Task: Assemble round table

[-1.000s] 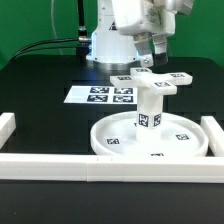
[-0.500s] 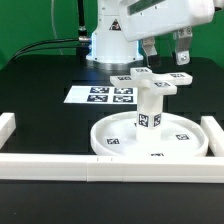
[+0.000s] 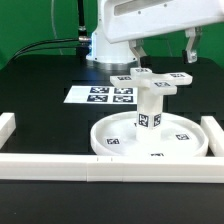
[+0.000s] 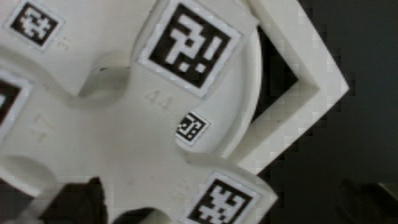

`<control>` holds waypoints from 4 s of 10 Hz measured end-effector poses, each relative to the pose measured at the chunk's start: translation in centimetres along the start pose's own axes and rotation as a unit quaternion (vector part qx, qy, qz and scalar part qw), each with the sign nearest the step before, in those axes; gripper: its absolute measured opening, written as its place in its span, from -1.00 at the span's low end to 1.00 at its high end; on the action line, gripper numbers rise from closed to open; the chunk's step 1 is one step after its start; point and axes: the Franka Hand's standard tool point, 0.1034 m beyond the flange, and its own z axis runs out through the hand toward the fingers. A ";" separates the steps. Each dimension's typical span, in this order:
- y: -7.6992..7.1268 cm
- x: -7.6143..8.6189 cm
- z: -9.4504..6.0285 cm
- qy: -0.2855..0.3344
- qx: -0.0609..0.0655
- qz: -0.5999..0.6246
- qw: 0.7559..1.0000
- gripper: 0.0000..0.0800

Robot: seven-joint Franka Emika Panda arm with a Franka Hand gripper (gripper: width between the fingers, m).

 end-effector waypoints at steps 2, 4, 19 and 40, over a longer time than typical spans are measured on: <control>-0.5 -0.2 0.2 -0.027 -0.004 -0.133 0.991 0.62; -0.6 -0.2 0.3 -0.032 -0.005 -0.194 0.981 0.62; 2.0 0.4 0.9 -0.076 -0.038 -0.716 0.693 0.62; 4.3 -0.8 2.5 -0.100 -0.043 -0.685 0.721 0.11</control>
Offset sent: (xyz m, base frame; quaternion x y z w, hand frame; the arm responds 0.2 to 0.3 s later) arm 0.0000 0.0000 0.0000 0.0000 0.0000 -0.1938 0.9810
